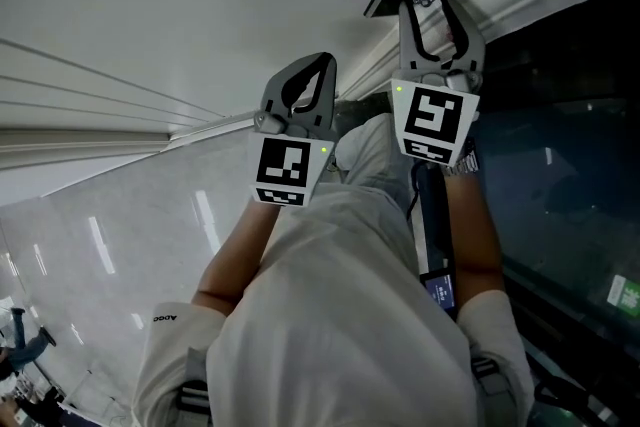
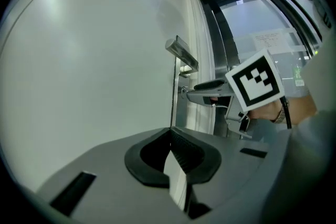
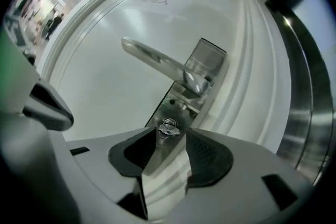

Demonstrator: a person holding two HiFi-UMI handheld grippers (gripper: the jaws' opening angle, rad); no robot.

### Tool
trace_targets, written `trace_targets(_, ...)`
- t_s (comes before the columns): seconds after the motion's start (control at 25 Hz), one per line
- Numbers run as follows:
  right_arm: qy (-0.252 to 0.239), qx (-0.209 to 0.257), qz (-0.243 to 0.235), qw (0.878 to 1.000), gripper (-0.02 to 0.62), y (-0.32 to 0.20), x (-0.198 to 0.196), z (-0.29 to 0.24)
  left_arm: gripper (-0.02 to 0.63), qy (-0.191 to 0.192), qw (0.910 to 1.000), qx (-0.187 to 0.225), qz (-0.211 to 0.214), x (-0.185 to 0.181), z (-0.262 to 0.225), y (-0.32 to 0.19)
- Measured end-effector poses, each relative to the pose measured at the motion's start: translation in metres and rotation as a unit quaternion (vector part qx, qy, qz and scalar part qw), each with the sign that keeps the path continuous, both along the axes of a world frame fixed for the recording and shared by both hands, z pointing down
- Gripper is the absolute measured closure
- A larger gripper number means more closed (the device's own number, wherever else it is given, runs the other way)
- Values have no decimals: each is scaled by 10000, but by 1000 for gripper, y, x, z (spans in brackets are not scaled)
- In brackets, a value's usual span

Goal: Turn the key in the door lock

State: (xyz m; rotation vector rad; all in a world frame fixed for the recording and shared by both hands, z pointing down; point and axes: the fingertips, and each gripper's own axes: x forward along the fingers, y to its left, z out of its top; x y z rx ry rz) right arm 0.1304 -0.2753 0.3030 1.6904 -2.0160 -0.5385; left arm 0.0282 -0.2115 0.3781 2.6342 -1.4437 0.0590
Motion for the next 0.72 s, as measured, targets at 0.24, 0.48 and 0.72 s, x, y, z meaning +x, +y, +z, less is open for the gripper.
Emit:
trace_targets(0.24, 2128, 562, 181, 9753, 442, -3, -5, 0, 598, -10, 10000, -27, -82, -5, 2, -1)
trace_targets(0.48, 2324, 471, 127, 9714, 462, -6, -11, 4, 598, -15, 9999, -39, -102, -7, 3, 0)
trace_targets(0.72, 2356, 511, 228, 9702, 520, -8, -8, 3, 598, -6, 9999, -46, -115, -8, 4, -4)
